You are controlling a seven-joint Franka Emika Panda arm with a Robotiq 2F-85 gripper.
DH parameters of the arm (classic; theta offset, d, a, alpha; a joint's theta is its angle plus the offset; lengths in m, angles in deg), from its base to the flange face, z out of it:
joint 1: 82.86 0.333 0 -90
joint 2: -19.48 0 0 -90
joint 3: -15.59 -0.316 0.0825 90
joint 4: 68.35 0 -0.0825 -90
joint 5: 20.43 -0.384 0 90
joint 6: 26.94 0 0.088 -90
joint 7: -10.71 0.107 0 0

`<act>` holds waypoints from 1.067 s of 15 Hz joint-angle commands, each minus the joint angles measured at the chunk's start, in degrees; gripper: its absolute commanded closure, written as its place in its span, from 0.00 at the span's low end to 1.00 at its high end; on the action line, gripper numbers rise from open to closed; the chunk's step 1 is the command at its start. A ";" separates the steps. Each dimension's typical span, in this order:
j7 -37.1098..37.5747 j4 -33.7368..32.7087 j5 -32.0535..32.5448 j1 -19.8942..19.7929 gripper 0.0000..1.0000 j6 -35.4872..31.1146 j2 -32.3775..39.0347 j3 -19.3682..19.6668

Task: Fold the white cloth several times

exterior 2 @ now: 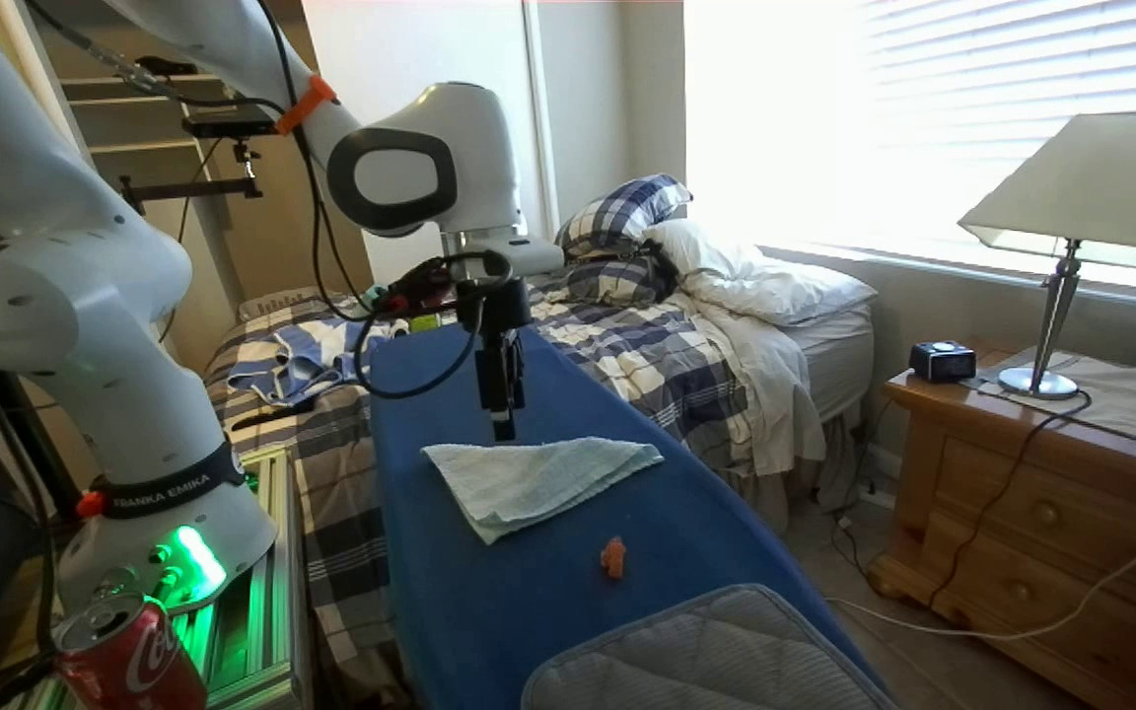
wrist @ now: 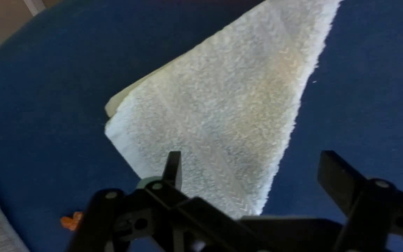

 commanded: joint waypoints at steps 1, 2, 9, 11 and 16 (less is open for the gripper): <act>0.48 -0.04 -7.73 2.74 0.00 4.35 -0.99 -1.28; 0.77 -0.04 -9.46 3.31 0.00 5.39 -0.93 -1.52; 2.02 -0.01 -15.16 5.01 0.00 14.59 -0.52 -2.54; 2.02 0.02 -15.05 4.96 0.00 14.89 0.04 -2.65; 0.61 0.10 -16.75 5.46 0.00 13.04 1.90 -2.30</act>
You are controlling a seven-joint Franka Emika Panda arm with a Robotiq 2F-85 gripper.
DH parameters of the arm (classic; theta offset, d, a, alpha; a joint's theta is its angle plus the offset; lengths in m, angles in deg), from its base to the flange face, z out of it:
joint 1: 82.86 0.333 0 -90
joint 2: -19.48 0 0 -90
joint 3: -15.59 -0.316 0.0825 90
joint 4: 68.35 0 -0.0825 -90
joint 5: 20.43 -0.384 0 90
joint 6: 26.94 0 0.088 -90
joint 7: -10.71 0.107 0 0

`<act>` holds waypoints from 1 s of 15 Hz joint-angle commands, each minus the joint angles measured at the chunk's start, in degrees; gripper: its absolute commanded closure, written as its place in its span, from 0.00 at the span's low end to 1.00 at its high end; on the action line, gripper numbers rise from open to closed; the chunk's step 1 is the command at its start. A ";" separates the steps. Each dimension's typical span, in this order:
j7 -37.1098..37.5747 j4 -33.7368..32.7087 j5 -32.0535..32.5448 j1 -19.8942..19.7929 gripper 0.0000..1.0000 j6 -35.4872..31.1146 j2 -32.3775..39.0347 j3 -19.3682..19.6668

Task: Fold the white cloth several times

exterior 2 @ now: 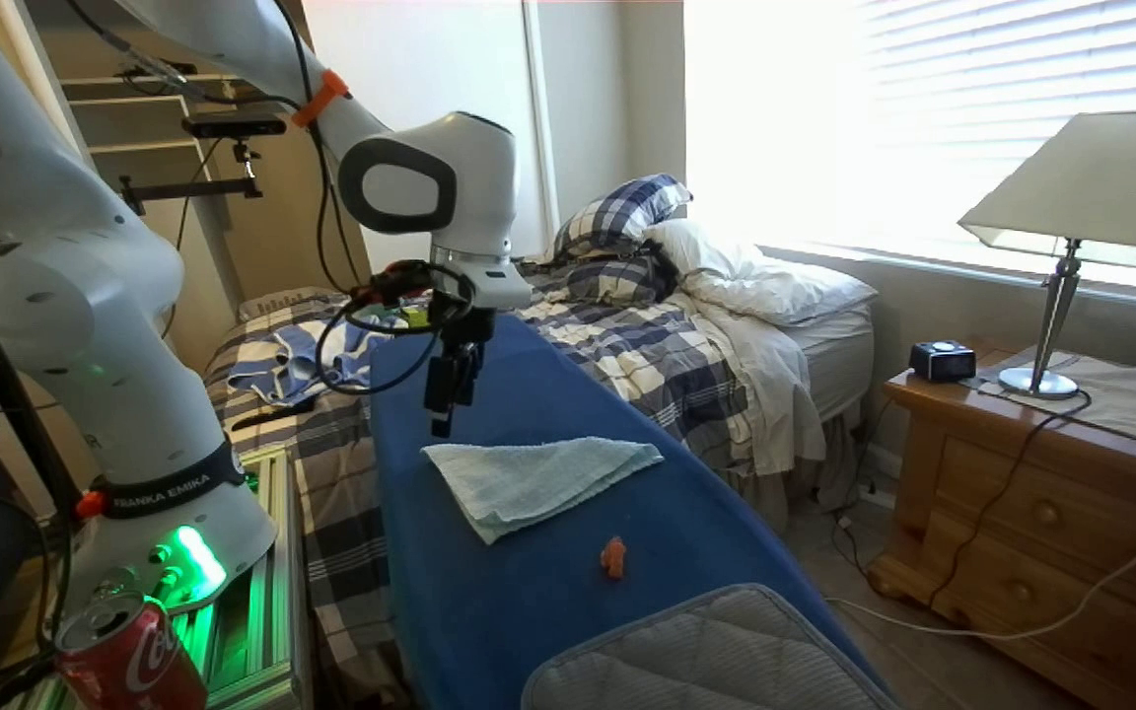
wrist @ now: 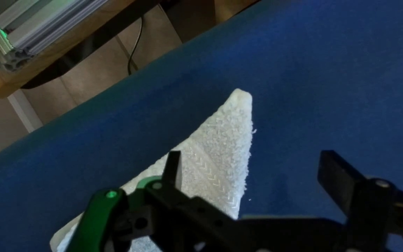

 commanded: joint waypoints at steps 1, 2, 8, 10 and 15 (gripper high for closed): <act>-1.23 -0.08 -3.56 0.93 0.00 -0.91 1.74 0.24; -1.45 -0.08 -4.30 1.09 0.00 -1.18 2.38 0.29; -2.36 -0.08 -5.94 1.73 0.00 -2.70 6.21 0.26; -2.66 -0.08 -5.75 1.90 0.00 -3.17 7.56 0.25; -2.28 -0.11 -5.56 2.40 0.01 -3.10 9.24 0.16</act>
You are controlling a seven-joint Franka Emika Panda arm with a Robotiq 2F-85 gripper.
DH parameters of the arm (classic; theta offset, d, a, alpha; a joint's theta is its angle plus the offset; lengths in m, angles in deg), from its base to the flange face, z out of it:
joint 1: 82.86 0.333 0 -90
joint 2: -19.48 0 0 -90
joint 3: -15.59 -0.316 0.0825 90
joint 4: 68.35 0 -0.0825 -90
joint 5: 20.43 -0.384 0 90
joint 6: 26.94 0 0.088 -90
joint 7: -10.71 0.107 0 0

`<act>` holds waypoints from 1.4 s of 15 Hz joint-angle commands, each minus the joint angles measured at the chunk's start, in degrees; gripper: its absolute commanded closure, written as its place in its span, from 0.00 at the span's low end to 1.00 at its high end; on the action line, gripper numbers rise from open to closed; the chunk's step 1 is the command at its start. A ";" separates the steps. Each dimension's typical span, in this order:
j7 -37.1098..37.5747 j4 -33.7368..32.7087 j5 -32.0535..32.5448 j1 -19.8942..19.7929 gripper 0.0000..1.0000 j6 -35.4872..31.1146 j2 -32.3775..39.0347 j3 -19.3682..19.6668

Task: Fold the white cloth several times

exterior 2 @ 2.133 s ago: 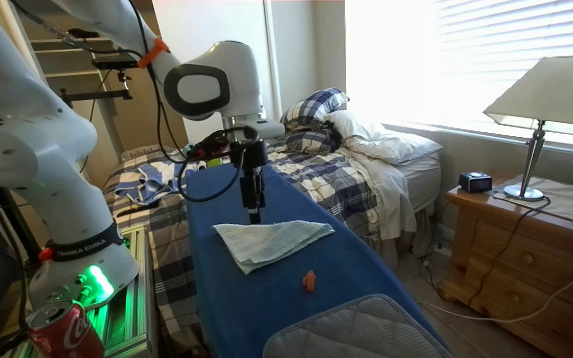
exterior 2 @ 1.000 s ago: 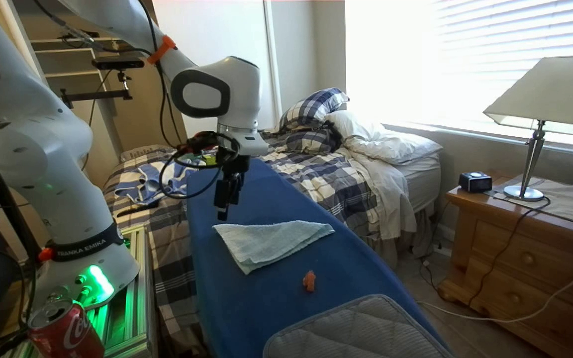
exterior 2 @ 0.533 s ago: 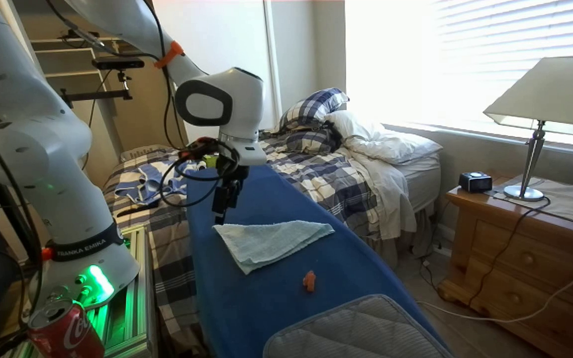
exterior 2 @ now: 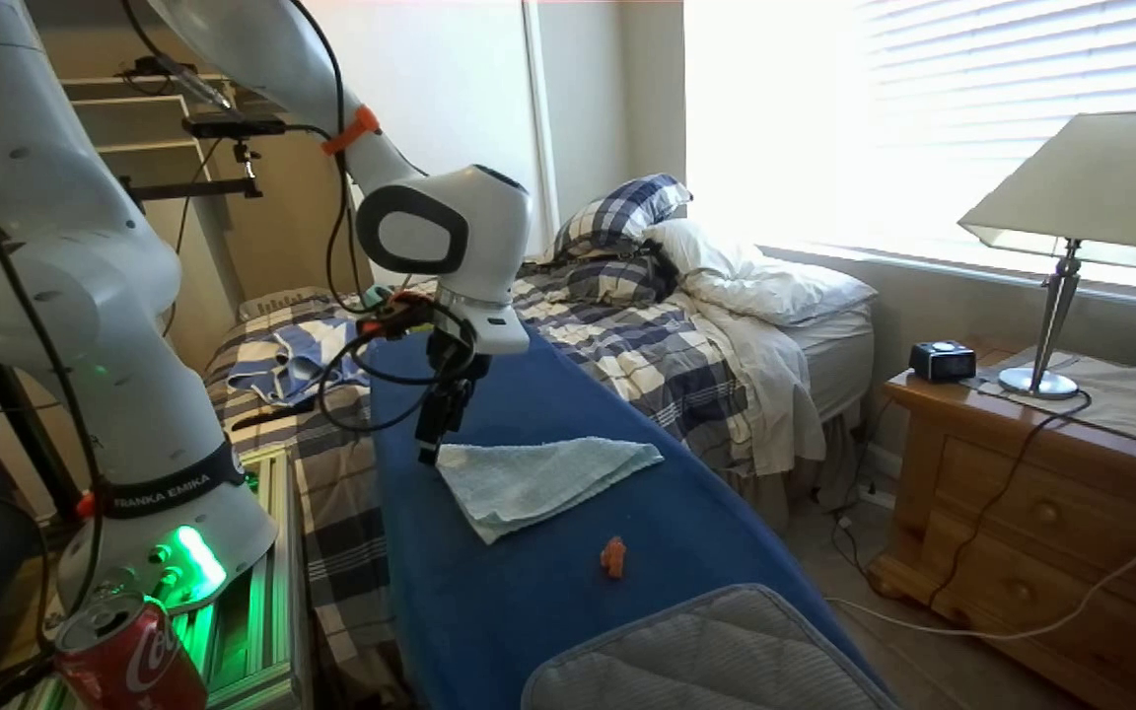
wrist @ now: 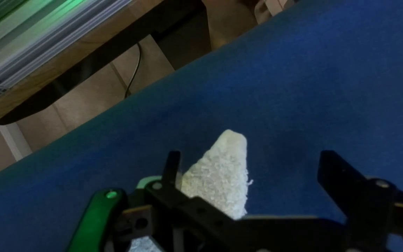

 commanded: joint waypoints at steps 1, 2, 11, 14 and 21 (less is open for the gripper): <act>-0.61 -0.13 -1.17 0.80 0.25 -1.21 1.11 0.13; -0.41 -0.15 -1.06 0.86 0.25 -1.42 0.96 0.14; 0.78 -0.23 1.57 0.40 0.87 -1.92 -1.07 0.24; 1.18 0.36 2.82 0.21 1.00 -0.88 -3.72 0.13; 3.30 0.74 10.49 -2.32 0.99 0.22 -11.90 -0.34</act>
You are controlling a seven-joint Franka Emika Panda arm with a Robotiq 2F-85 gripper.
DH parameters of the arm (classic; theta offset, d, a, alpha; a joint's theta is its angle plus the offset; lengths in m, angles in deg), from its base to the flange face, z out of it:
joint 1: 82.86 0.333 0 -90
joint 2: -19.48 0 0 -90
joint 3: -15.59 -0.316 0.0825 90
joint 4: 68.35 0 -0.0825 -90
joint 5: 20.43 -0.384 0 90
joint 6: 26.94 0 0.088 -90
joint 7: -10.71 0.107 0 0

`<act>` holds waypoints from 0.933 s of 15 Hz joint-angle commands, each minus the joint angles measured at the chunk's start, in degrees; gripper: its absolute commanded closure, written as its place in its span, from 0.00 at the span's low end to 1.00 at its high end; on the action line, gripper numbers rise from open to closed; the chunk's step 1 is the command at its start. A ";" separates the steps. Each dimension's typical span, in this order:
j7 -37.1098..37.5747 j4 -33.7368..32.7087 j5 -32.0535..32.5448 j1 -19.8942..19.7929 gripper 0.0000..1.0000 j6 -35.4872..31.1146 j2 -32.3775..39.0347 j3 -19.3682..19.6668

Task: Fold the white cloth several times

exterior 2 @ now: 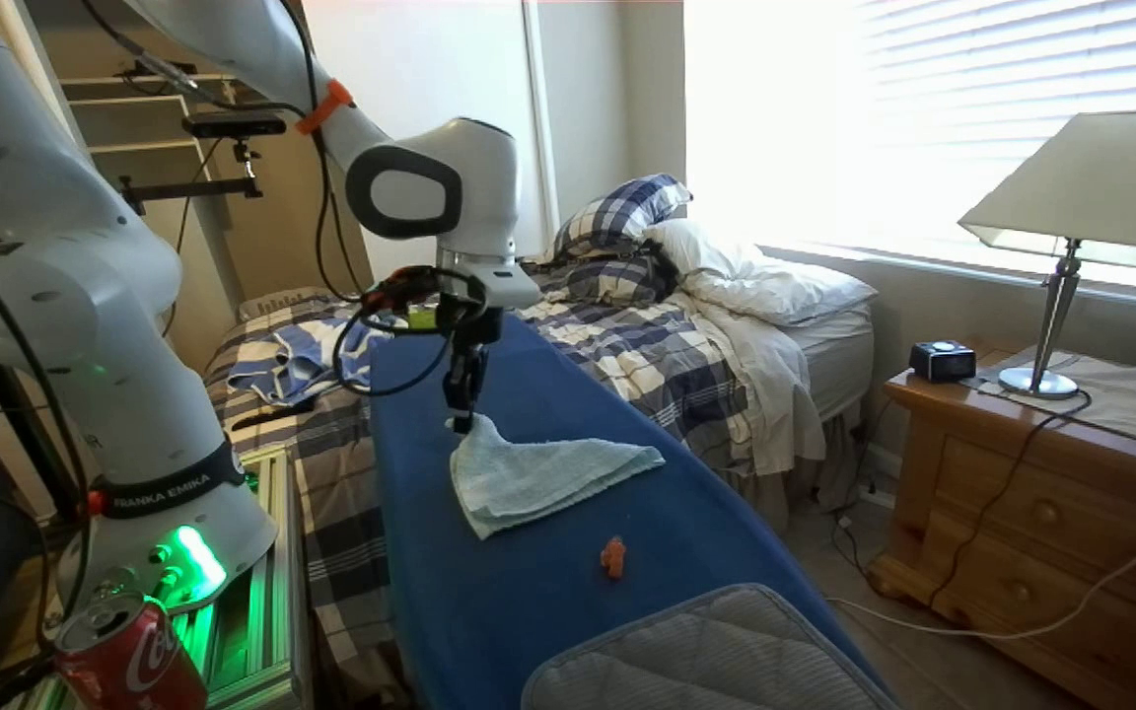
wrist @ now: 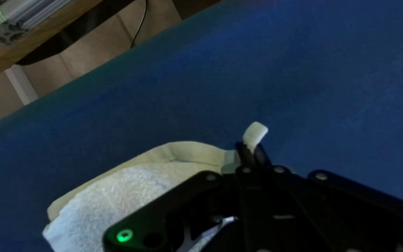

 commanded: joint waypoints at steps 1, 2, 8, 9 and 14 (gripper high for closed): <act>1.64 0.85 4.66 -2.22 0.99 1.43 -6.04 -0.40; 1.61 0.62 5.41 -2.70 0.99 1.53 -6.86 -0.50; 1.14 0.65 11.58 -7.25 0.99 0.37 -10.55 -0.13; 0.71 0.64 12.89 -8.11 0.99 -0.75 -10.77 0.02; 0.24 0.16 15.80 -10.88 0.99 -6.40 -9.25 0.67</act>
